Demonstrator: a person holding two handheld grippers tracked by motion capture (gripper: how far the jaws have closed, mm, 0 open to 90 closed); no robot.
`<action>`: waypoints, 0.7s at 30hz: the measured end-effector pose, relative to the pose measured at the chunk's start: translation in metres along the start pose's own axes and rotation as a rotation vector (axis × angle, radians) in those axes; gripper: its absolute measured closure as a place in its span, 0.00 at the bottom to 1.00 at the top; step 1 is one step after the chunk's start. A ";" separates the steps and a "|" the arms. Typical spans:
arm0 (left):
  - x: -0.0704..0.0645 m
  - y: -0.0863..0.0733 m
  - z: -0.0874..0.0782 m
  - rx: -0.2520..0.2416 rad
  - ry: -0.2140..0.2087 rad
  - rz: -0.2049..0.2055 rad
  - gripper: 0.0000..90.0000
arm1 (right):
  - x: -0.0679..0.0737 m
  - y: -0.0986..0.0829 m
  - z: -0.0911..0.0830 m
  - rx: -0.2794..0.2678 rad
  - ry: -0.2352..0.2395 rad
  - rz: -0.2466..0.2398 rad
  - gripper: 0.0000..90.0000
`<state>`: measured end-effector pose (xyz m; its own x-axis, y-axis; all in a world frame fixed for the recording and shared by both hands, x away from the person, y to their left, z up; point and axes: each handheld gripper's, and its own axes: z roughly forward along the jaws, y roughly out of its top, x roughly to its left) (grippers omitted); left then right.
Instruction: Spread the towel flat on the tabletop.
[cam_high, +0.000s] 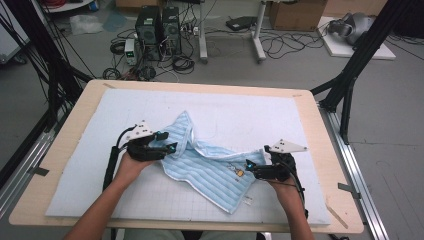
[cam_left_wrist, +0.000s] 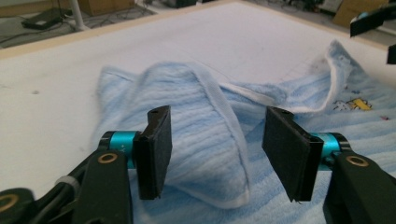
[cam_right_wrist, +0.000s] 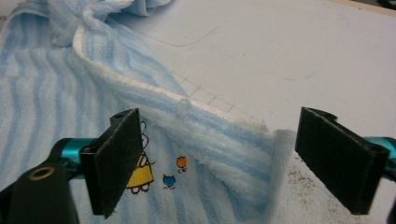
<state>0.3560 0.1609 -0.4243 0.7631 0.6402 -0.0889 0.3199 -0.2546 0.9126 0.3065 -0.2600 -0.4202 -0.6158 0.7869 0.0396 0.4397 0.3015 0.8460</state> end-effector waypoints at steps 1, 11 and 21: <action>-0.003 0.001 0.006 0.017 0.001 0.004 0.45 | 0.000 0.000 0.000 0.000 0.000 0.000 0.13; -0.017 -0.002 0.049 0.212 0.110 0.130 0.50 | 0.004 0.002 -0.002 0.000 -0.045 -0.006 0.13; 0.001 0.007 0.025 0.106 0.065 -0.028 0.90 | 0.001 0.000 -0.001 0.008 -0.028 0.048 0.18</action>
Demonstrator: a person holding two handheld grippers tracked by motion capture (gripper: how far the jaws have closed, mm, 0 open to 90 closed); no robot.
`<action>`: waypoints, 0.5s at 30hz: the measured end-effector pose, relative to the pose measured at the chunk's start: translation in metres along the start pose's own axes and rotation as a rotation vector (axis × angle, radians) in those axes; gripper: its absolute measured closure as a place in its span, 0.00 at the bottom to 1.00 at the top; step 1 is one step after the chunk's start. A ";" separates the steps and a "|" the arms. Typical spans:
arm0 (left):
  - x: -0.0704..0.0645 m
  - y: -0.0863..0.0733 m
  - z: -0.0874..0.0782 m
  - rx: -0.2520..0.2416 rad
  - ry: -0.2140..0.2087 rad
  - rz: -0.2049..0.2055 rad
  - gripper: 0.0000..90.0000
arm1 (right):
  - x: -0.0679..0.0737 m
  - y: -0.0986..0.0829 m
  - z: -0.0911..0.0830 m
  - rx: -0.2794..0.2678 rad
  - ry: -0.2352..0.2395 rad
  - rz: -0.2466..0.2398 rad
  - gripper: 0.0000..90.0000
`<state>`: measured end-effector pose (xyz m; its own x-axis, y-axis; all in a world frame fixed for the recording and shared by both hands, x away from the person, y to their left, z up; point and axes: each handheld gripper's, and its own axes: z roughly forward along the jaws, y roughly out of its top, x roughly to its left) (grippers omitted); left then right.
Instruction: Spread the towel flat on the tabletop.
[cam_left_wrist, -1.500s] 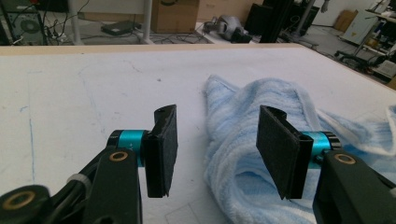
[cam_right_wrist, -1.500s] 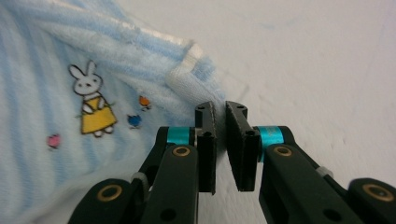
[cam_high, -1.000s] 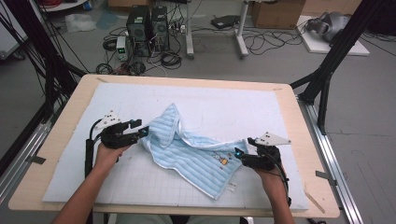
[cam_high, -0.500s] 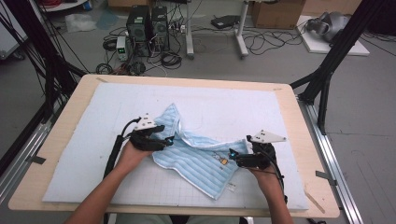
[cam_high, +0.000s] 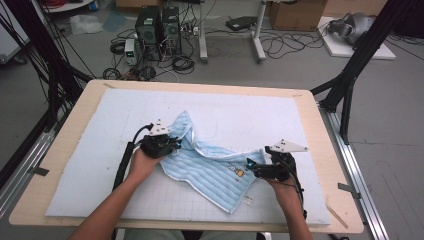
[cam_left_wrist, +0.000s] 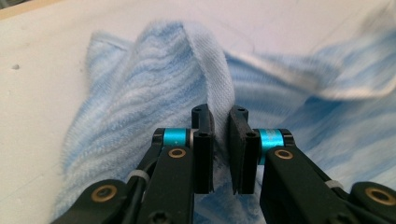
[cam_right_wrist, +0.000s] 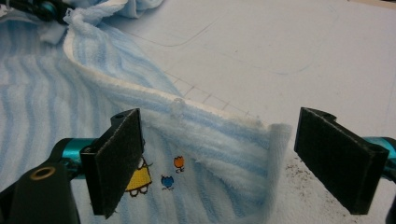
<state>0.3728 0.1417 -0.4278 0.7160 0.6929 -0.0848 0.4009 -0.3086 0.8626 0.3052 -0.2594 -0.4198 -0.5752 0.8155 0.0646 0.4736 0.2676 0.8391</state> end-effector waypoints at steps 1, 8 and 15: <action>0.002 0.001 -0.004 -0.025 -0.008 -0.020 0.90 | 0.000 0.000 0.000 0.003 0.011 0.008 0.20; 0.020 0.005 -0.034 -0.133 0.025 -0.087 0.89 | 0.006 0.005 0.006 -0.002 0.055 0.032 0.22; 0.048 -0.007 -0.060 -0.168 0.105 -0.142 0.88 | 0.021 0.015 0.018 0.011 0.098 -0.009 0.23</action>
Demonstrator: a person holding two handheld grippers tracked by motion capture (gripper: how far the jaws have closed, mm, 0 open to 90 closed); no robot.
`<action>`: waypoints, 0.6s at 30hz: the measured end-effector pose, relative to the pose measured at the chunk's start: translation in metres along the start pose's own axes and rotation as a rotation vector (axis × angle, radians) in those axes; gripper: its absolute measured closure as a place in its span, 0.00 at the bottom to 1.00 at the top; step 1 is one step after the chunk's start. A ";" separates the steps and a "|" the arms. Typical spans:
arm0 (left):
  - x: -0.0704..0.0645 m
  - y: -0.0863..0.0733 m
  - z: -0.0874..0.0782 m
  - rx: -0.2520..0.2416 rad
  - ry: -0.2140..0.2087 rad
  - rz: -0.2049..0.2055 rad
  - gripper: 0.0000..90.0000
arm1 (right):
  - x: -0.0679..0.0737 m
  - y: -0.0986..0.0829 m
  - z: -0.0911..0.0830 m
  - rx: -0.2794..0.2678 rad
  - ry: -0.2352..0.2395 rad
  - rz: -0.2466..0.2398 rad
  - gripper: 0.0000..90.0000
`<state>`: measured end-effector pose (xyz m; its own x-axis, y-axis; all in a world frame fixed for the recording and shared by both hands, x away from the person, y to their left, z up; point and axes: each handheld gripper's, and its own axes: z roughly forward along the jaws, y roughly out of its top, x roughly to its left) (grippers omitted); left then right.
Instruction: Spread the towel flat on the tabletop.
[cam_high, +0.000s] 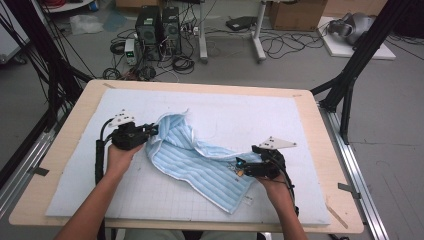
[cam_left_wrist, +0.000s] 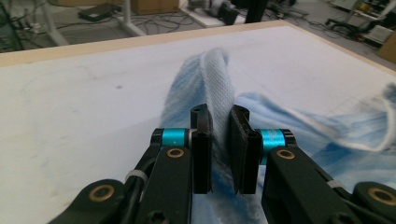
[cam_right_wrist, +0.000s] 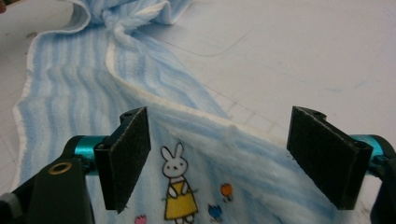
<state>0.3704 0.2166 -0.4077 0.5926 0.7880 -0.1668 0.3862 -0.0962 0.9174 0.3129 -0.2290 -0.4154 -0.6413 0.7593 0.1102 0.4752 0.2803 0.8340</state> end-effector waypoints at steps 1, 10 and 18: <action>0.005 -0.002 -0.003 0.000 0.011 -0.005 0.88 | 0.002 0.002 0.003 0.006 0.003 -0.008 0.23; 0.031 -0.022 -0.019 0.011 0.080 -0.044 0.88 | 0.023 0.023 0.035 0.060 0.039 -0.092 0.29; 0.037 -0.024 -0.023 -0.001 0.100 -0.052 0.88 | 0.040 0.038 0.066 0.103 0.116 -0.140 0.45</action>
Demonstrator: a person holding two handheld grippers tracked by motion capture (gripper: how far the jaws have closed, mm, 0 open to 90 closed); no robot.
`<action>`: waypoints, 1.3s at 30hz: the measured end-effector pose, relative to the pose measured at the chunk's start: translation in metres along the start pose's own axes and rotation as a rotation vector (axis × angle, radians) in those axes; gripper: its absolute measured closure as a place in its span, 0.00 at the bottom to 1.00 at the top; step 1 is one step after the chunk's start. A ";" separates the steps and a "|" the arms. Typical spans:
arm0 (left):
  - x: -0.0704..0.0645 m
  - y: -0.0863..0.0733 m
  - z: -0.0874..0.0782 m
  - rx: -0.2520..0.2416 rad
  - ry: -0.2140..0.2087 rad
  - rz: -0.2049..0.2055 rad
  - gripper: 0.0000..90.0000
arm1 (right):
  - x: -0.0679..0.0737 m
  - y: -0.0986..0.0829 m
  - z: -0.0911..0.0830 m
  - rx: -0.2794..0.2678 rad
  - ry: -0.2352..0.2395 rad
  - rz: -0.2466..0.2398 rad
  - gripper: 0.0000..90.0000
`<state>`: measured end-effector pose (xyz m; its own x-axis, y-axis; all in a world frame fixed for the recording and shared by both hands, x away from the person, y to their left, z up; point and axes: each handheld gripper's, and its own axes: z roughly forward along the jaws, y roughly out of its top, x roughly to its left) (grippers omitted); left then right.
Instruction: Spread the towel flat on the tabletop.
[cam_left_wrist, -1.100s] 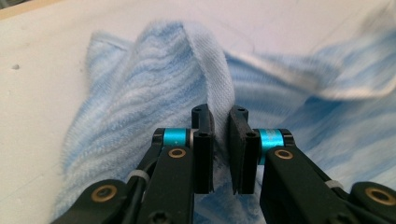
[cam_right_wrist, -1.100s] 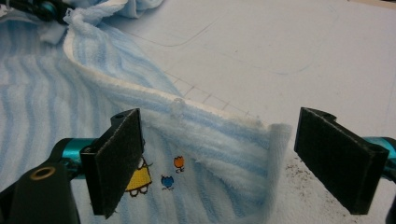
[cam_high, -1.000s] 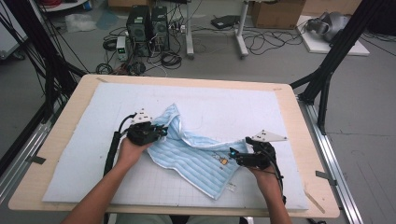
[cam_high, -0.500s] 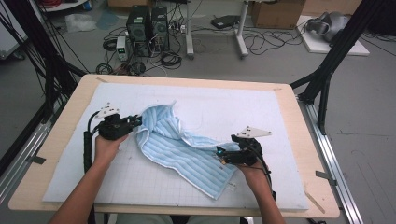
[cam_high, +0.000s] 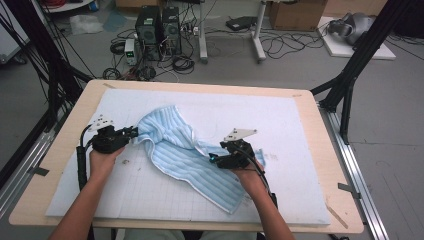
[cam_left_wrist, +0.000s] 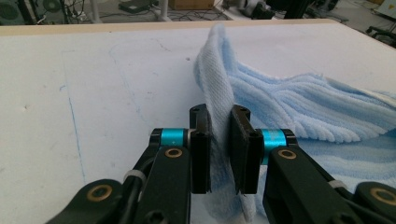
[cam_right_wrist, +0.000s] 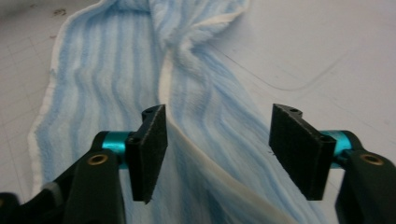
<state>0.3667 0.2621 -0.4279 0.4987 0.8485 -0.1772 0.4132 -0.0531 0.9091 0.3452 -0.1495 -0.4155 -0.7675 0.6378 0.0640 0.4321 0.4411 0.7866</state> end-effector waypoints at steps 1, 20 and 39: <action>0.000 0.000 0.000 0.001 -0.001 0.001 0.88 | 0.001 0.002 0.003 0.005 0.009 -0.002 0.47; -0.002 -0.002 0.001 0.006 -0.010 0.006 0.85 | -0.007 0.020 0.032 0.100 -0.053 0.021 0.91; -0.008 -0.003 0.006 0.026 0.022 0.026 0.74 | -0.059 0.003 0.011 0.125 -0.320 0.154 0.91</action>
<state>0.3660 0.2523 -0.4313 0.4931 0.8578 -0.1450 0.4201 -0.0888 0.9031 0.3968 -0.1793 -0.4238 -0.5105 0.8592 -0.0354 0.6004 0.3856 0.7006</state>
